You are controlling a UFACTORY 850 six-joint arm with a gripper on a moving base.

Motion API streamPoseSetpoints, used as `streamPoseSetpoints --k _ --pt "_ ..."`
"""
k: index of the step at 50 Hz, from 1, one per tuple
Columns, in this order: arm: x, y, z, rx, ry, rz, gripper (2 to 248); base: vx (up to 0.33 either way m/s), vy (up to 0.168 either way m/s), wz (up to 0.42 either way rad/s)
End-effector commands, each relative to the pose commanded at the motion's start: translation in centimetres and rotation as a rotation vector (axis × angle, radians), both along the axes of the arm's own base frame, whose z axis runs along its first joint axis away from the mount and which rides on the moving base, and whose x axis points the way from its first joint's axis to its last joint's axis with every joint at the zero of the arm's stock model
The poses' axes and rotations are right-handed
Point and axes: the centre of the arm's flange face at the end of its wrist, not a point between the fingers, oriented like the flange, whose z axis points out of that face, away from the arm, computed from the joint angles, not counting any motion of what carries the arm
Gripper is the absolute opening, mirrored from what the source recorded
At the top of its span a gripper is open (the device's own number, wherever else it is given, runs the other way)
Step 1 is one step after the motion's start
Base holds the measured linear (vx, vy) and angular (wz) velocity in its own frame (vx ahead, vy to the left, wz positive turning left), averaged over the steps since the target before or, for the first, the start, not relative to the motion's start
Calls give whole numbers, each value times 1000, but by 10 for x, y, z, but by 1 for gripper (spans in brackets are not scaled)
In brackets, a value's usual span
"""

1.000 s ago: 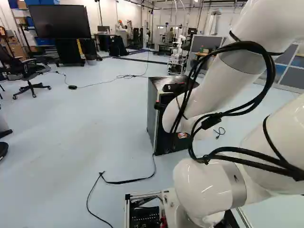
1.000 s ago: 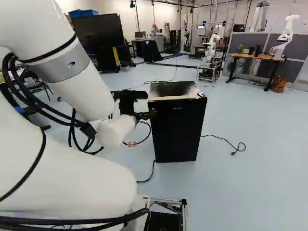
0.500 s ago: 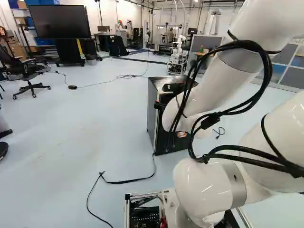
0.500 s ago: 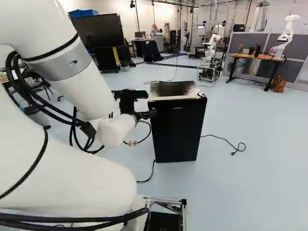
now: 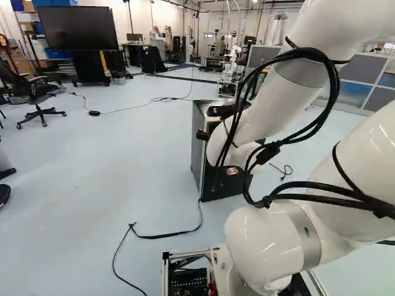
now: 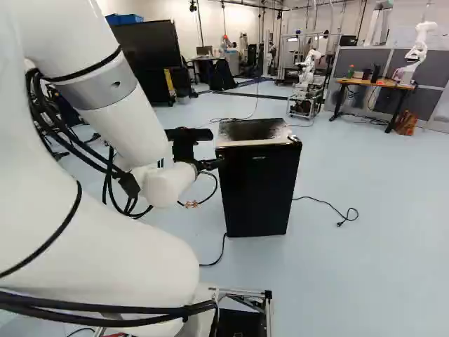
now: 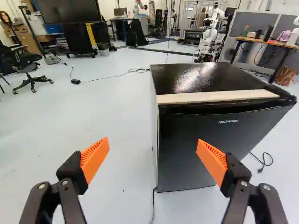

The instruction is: Grab a drink from the fridge

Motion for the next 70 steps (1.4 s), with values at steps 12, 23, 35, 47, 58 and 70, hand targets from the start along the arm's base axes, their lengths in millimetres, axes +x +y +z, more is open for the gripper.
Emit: streamPoseSetpoints --k 12,23,35,47,58,70 --pt "1 11 0 19 2 -3 247 0 0 0" --pt "2 19 0 44 6 -25 247 0 0 0" --pt "2 29 0 72 11 -54 247 0 0 0" --pt "2 38 -3 98 21 -84 247 0 0 0" --pt "4 47 -11 111 48 -115 247 0 0 0" --pt "6 57 -21 120 65 -150 247 0 0 0"
